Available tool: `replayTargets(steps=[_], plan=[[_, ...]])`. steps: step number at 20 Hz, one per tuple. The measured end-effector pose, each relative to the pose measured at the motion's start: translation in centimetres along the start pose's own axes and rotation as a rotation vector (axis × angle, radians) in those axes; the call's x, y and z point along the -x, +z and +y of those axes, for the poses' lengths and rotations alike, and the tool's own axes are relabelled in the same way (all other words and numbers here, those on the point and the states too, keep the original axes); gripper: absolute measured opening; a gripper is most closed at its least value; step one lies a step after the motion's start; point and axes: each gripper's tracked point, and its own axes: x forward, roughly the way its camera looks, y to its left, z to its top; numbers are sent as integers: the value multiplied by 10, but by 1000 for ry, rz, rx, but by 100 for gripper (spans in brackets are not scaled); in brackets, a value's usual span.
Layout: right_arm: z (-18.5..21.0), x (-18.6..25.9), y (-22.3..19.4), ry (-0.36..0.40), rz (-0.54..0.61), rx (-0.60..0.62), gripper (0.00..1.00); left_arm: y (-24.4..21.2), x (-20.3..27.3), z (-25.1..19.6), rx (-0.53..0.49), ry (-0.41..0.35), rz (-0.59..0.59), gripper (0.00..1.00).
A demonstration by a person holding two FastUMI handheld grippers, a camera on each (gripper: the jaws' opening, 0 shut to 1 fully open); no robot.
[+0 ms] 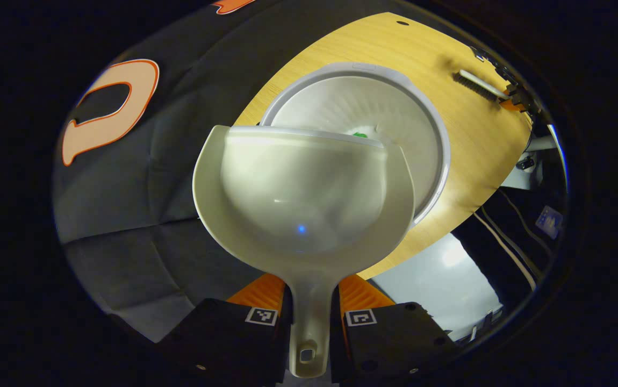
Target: Pick up the small broom and dustpan from the desktop, sweep the trash into the dustpan with the broom, and then empty the trash into the garbage bin.
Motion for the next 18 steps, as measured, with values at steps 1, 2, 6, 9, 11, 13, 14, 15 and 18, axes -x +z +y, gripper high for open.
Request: replayTargets(steps=[1, 2, 6, 9, 11, 13, 14, 15, 18], plan=[[1, 0, 1, 2, 0, -3, 18, 2, -2, -5, 28, -19, -20, 31], [1, 0, 1, 3, 0, -4, 18, 6, -4, -11, 63, -37, -43, 32], [1, 0, 2, 5, -2, -17, 18, 17, -3, -30, 229, -86, -135, 31], [2, -1, 1, -26, -7, -18, 18, 33, -6, -40, 341, -117, -238, 31], [0, -2, 1, -25, -5, -17, 18, 49, 1, -41, 416, -137, -318, 32], [0, -2, 2, -24, -11, -23, 18, 66, 11, -47, 465, -144, -388, 31], [-1, -1, 3, -24, -15, -30, 18, 75, 20, -50, 473, -145, -425, 31], [0, -1, 3, -23, -22, -38, 18, 86, 30, -55, 471, -150, -459, 31], [-1, 1, 7, -25, -52, -63, 18, 103, 47, -85, 435, -195, -519, 31]])
